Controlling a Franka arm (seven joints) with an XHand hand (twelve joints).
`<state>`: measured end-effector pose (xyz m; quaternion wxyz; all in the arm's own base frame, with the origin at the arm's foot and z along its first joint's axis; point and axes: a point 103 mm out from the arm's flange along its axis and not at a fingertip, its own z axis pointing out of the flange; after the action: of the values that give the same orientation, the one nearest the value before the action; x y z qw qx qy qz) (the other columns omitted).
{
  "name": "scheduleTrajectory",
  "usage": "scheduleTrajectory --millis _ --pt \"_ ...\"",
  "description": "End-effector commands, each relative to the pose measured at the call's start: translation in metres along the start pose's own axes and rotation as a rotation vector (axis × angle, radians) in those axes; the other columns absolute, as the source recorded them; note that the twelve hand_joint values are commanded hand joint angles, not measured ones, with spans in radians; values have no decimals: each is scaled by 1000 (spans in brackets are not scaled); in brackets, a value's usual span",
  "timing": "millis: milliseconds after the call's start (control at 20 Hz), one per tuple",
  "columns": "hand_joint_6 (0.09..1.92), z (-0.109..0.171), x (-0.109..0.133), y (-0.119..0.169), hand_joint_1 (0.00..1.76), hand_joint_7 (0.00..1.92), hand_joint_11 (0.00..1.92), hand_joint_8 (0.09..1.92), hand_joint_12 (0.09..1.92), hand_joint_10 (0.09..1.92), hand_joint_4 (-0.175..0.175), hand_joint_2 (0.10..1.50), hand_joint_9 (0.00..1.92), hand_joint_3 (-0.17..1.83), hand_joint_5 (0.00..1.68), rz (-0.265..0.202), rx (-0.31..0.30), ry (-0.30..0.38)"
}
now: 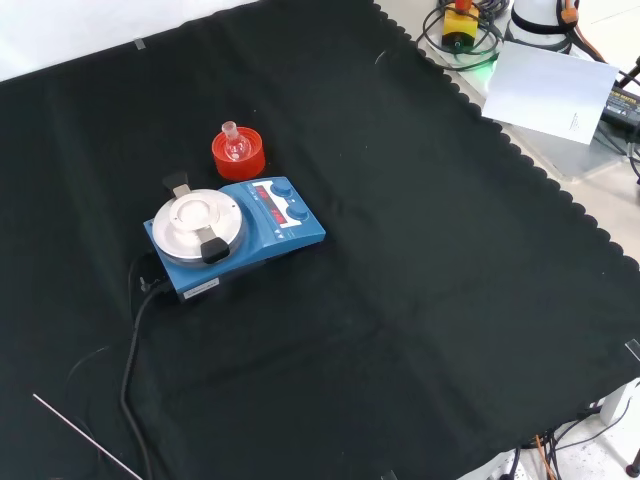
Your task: Pick up the round-bottom flask.
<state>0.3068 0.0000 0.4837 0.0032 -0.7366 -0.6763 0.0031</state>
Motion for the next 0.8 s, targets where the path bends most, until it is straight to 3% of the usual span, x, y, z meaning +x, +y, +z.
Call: scheduleTrajectory --millis 50,200,450,800 --pt "265 -1 35 -11 44 117 0 560 962 624 -27 1157 163 557 216 -2 -20 -34" --pt "88 0 40 -11 7 136 0 502 935 592 -23 1277 170 340 285 -1 -14 -28" --pt "87 5 34 1 2 141 0 487 929 585 -23 1303 172 290 302 3 11 -22" --pt "87 30 -18 42 27 142 0 482 912 582 -23 1289 171 264 309 28 46 25"
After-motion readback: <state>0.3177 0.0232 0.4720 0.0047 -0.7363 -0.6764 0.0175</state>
